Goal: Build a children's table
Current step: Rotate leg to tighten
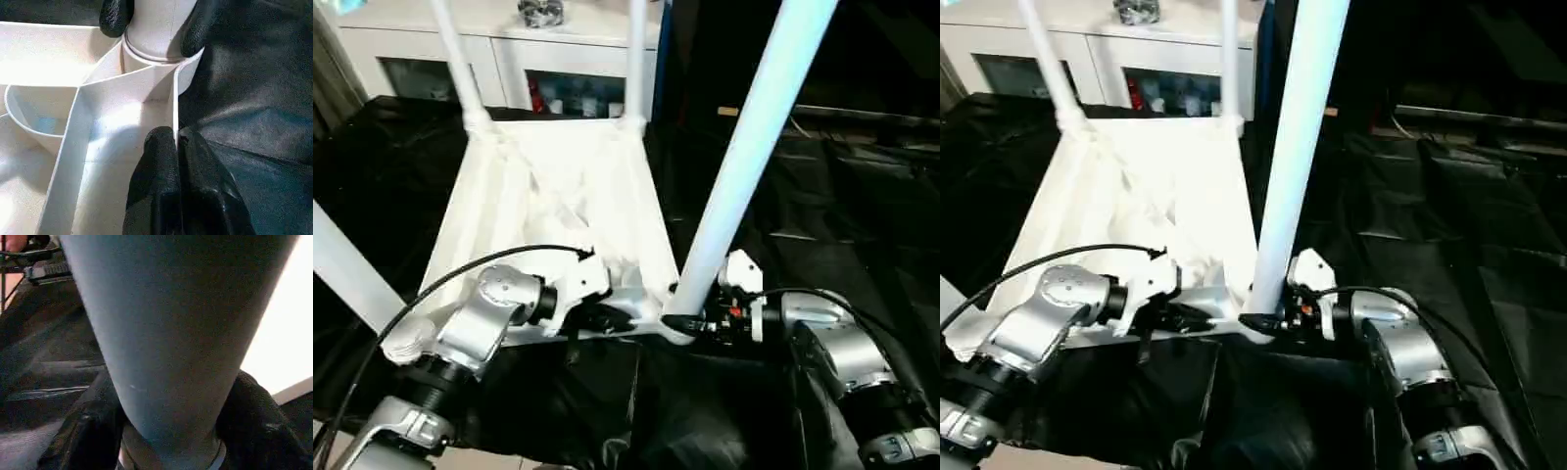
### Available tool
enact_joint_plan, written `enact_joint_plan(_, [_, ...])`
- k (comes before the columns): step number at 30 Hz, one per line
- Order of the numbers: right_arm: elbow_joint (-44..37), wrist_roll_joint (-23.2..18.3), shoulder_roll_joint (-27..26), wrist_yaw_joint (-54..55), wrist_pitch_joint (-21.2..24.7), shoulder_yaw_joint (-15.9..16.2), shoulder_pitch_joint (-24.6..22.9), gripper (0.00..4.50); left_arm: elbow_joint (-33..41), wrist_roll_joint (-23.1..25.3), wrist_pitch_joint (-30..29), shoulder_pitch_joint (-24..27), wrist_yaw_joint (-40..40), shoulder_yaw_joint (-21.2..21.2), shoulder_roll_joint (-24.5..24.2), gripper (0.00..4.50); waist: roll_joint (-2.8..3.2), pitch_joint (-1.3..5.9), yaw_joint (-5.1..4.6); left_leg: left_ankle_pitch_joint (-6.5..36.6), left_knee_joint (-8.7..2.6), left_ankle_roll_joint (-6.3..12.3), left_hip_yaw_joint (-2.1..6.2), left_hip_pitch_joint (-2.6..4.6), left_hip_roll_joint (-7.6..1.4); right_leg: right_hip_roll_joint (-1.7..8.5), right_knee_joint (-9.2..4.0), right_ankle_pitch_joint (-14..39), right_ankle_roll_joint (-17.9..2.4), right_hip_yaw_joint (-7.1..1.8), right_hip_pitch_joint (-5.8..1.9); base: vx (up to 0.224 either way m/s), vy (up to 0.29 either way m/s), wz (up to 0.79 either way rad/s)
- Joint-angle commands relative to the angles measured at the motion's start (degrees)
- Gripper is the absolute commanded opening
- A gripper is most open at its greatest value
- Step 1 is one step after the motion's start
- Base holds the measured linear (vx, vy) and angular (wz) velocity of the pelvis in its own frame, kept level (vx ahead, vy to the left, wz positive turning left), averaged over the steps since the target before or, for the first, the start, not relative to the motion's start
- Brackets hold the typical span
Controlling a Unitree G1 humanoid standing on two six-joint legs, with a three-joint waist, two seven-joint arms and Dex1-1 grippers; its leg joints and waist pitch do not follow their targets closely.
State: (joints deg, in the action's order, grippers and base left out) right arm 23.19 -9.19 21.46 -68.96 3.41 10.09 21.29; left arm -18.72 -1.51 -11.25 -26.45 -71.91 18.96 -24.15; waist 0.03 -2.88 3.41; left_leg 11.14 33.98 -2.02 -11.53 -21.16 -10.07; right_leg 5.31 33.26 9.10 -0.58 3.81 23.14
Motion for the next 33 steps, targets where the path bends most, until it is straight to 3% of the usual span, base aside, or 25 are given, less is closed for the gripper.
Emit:
enact_joint_plan(1, [-0.8,-0.2,0.6,-2.3,0.8,2.1,-0.7,2.15,0.8,-1.4,1.2,-0.2,-1.5,0.2,-0.4,0.0,-0.26,3.69,-0.05,10.7,-4.3,3.04,1.35,0.98,-3.54,3.34,-2.71,11.7,-14.2,-2.56,-2.6,0.0,0.0,0.0])
enact_joint_plan(6, [-1.2,-0.5,0.9,-3.4,1.0,2.8,-0.9,2.02,0.7,-1.2,1.2,0.0,-1.4,0.0,-0.6,0.0,-0.44,3.75,-0.05,9.6,-4.11,3.62,1.23,0.93,-3.47,3.35,-2.58,10.4,-14.6,-2.59,-2.62,0.0,0.0,0.0])
enact_joint_plan(12, [-1.4,-0.9,-0.6,-2.3,1.8,2.8,-2.4,1.99,-0.2,0.2,-0.2,-0.2,4.1,-0.4,1.7,0.0,-0.53,3.59,0.2,10.8,-4.16,3.31,1.22,1.09,-3.53,3.43,-2.99,13.2,-14.0,-2.63,-2.43,0.0,0.0,0.0])
enact_joint_plan(15, [0.5,0.2,-4.3,5.0,1.5,1.9,-3.2,1.99,-1.3,2.8,-3.5,-0.8,13.3,-0.8,5.8,0.0,-0.47,3.23,0.29,14.1,-4.36,2.04,1.16,1.72,-3.59,3.41,-3.72,17.5,-13.2,-2.79,-1.88,0.0,0.0,0.0])
enact_joint_plan(17, [4.2,2.2,-9.2,16.2,1.9,0.1,-2.5,1.99,-1.3,3.9,-6.7,-0.7,20.1,-1.1,10.2,0.0,-0.05,2.85,-0.24,17.0,-4.69,0.04,1.45,1.57,-3.47,3.45,-4.14,22.2,-12.1,-2.73,-1.81,-0.027,0.003,-0.02])
enact_joint_plan(19, [6.7,3.3,-12.2,22.6,1.3,-1.0,-1.8,1.99,-2.0,4.2,-8.1,-1.1,24.1,-1.4,13.3,0.0,-0.51,2.73,-1.36,21.7,-4.97,-1.88,2.26,1.35,-3.14,3.66,-5.0,31.4,-8.1,-2.08,-2.07,-0.057,0.01,-0.07])
enact_joint_plan(23, [9.4,4.8,-17.2,32.6,1.6,-2.5,-0.3,1.98,-3.8,4.7,-9.9,-2.4,29.9,-1.9,18.1,0.0,-0.35,2.21,-2.91,27.8,-4.63,-1.95,2.92,1.98,-2.57,3.62,-6.98,41.2,-3.5,-1.0,-1.29,0.0,0.0,0.0])
enact_joint_plan(24, [10.1,5.2,-18.4,35.0,1.7,-2.8,0.3,1.98,-4.3,5.2,-9.9,-2.9,30.9,-1.7,19.0,0.0,-0.3,2.06,-3.6,29.5,-4.25,-1.94,3.14,2.46,-2.16,3.49,-8.0,44.3,-1.9,-0.06,-1.03,0.0,0.0,0.0])
enact_joint_plan(25, [10.7,5.5,-19.3,36.8,1.7,-3.0,0.9,1.98,-4.8,5.6,-9.7,-3.4,31.5,-1.4,19.6,0.0,0.29,1.95,-4.02,31.4,-3.68,-1.83,3.33,3.46,-1.98,3.49,-9.15,46.6,-0.7,1.04,-0.53,-0.069,0.002,-0.01])
enact_joint_plan(26, [11.0,5.6,-20.0,37.6,1.7,-3.0,1.4,1.98,-4.9,5.8,-9.6,-3.6,31.7,-1.2,19.8,0.0,0.98,1.82,-4.99,35.2,-3.85,-1.84,3.98,4.07,-2.29,3.06,-9.9,44.0,-0.1,3.23,-1.23,-0.053,0.03,-0.04])
enact_joint_plan(27, [11.2,5.7,-20.5,38.2,1.6,-3.1,1.6,1.98,-5.0,6.0,-9.6,-3.8,31.9,-1.1,20.1,0.0,1.13,1.69,-5.38,36.8,-4.77,-2.03,4.52,2.99,-2.76,2.87,-9.44,41.3,0.1,3.72,-2.45,-0.053,0.03,-0.04])
enact_joint_plan(28, [11.7,6.2,-21.6,39.3,1.1,-3.3,2.0,1.98,-5.0,6.5,-9.8,-4.1,32.5,-1.0,20.8,0.0,2.15,1.74,-5.56,42.2,-7.41,-3.01,5.61,1.18,-4.52,2.61,-6.02,31.6,-1.3,3.48,-5.22,0.0,0.0,0.0])
enact_joint_plan(29, [11.7,6.2,-21.6,39.3,1.1,-3.3,2.0,1.98,-5.0,6.5,-9.8,-4.1,32.5,-1.0,20.8,0.0,2.72,1.01,-5.1,47.3,-9.85,-4.06,5.62,0.28,-5.58,1.72,-3.21,26.9,-2.6,3.28,-5.92,-0.076,0.003,0.07])
enact_joint_plan(30, [11.6,5.4,-22.5,38.5,0.5,-3.8,2.1,2.33,-4.5,7.0,-9.9,-4.1,32.3,-0.6,20.9,0.0,3.22,1.28,-2.83,53.4,-13.15,-5.64,3.84,-1.45,-6.22,0.61,4.16,13.6,-4.9,2.69,-7.25,-0.076,0.003,0.07])
enact_joint_plan(31, [11.4,4.4,-22.7,37.6,0.8,-4.3,2.2,2.54,-4.1,7.0,-9.5,-4.0,31.7,-0.3,20.5,0.0,-0.14,1.53,-2.95,47.1,-10.27,-3.28,2.61,2.53,-4.5,1.39,1.34,20.4,-4.2,-0.81,-3.37,0.033,-0.067,0.23])
enact_joint_plan(32, [11.3,3.7,-22.8,36.9,1.1,-4.6,2.2,2.54,-3.9,7.0,-9.2,-3.9,31.2,-0.1,20.2,0.0,-1.47,1.3,-2.44,32.8,-0.25,-2.62,2.5,6.84,-0.42,6.09,-8.41,52.0,-1.8,-1.56,2.76,0.074,-0.09,-0.01])
enact_joint_plan(33, [11.0,3.0,-22.6,36.3,1.5,-5.0,2.1,2.7,-3.5,6.8,-8.9,-3.6,30.6,0.1,19.8,0.0,-1.97,1.57,-2.46,22.9,2.22,-1.04,2.79,5.4,0.02,8.1,-9.5,59.0,-0.8,-2.25,1.6,0.074,-0.09,-0.01])
